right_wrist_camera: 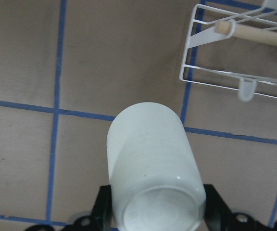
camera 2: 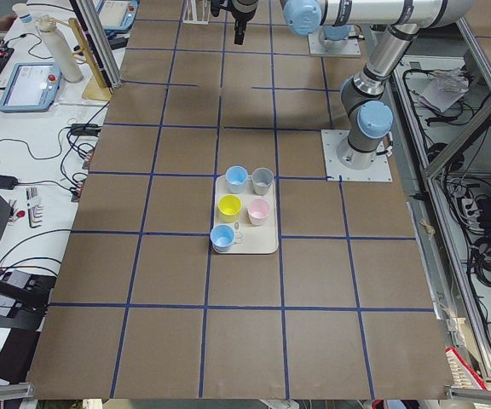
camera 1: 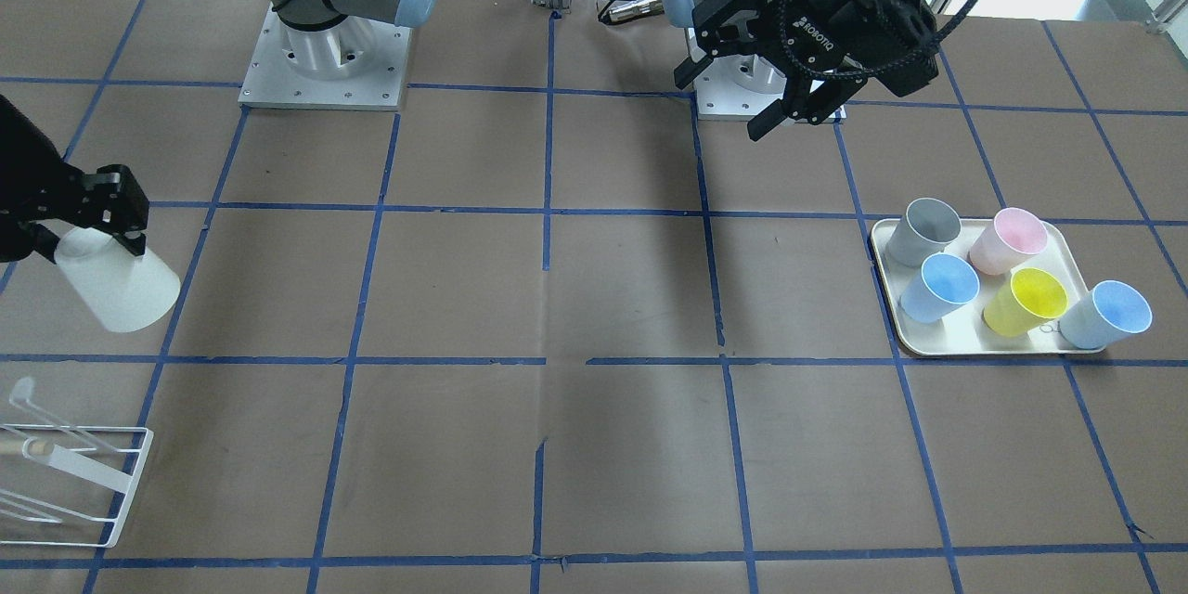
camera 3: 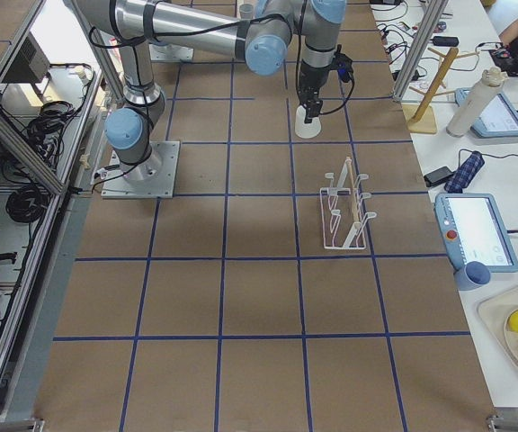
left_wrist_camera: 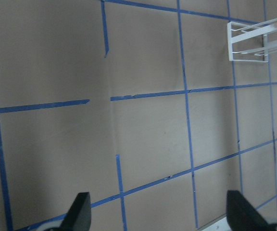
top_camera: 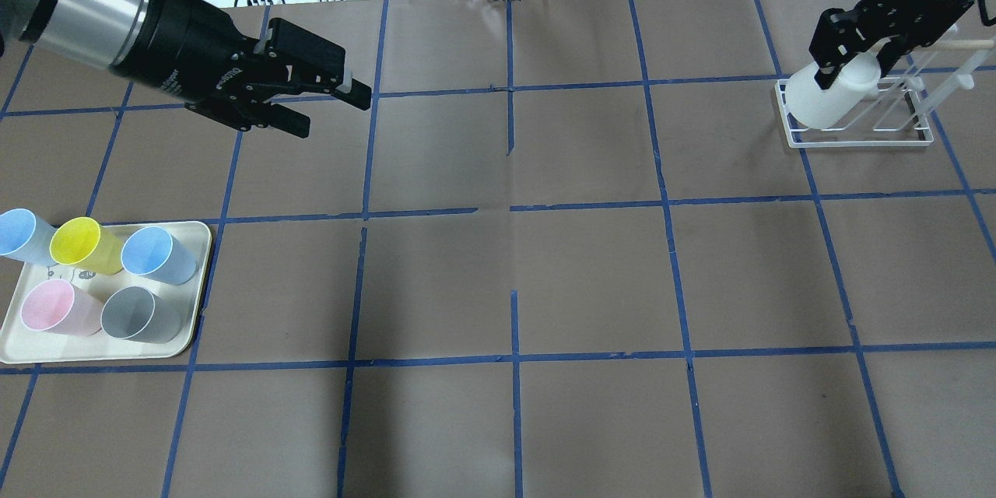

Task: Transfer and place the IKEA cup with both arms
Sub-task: 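Lift the white cup off the peg with the right gripper while the left rises, then carry the white cup toward the left gripper with the right gripper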

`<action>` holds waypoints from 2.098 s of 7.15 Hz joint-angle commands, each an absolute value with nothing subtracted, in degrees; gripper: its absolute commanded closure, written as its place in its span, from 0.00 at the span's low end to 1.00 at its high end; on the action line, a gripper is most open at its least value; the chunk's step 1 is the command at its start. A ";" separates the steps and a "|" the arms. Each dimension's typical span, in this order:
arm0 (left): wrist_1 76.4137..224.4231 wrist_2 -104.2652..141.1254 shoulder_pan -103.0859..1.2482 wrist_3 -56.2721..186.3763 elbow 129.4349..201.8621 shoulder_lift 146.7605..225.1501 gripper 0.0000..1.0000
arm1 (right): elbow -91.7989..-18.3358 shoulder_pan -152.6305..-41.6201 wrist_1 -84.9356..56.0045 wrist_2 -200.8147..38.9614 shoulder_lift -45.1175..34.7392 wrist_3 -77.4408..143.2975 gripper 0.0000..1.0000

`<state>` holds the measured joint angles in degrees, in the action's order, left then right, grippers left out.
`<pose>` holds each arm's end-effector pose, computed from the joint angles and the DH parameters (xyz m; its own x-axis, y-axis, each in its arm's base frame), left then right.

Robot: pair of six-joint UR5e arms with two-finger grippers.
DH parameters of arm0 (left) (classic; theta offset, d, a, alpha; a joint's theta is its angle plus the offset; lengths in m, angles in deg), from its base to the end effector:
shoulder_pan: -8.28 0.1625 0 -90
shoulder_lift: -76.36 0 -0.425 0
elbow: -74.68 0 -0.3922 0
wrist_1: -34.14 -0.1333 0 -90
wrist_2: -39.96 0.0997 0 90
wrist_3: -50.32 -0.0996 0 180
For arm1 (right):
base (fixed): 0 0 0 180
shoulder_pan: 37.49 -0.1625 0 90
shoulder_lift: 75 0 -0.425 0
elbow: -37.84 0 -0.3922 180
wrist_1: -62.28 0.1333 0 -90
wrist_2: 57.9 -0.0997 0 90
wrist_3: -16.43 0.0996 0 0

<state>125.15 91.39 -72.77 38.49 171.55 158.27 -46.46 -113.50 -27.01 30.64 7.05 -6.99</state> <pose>-0.1258 -0.4574 0.5141 -0.7882 0.0857 0.6095 0.0061 0.9913 -0.1314 0.0000 -0.5618 0.4634 -0.9858 -0.1622 -0.0439 -0.1639 0.9858 0.0373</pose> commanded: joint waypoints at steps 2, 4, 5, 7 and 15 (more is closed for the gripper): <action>132.55 79.98 -66.01 33.55 171.62 158.54 0.00 | -46.53 -113.43 -9.86 2.40 8.41 -8.53 0.68; 134.33 72.46 -65.29 33.45 172.93 158.54 0.00 | -47.33 -113.87 3.07 -24.01 7.98 -8.44 0.68; 134.16 70.22 -65.20 33.45 174.85 158.36 0.00 | -47.76 -114.65 5.39 -29.29 8.06 -8.45 0.67; 134.25 62.85 -65.11 34.14 175.93 157.84 0.00 | -48.29 -118.34 14.77 -43.34 8.41 -8.45 0.68; 127.91 56.13 -65.20 34.76 172.52 155.82 0.00 | -48.38 -126.70 20.36 -57.20 11.49 -8.01 0.69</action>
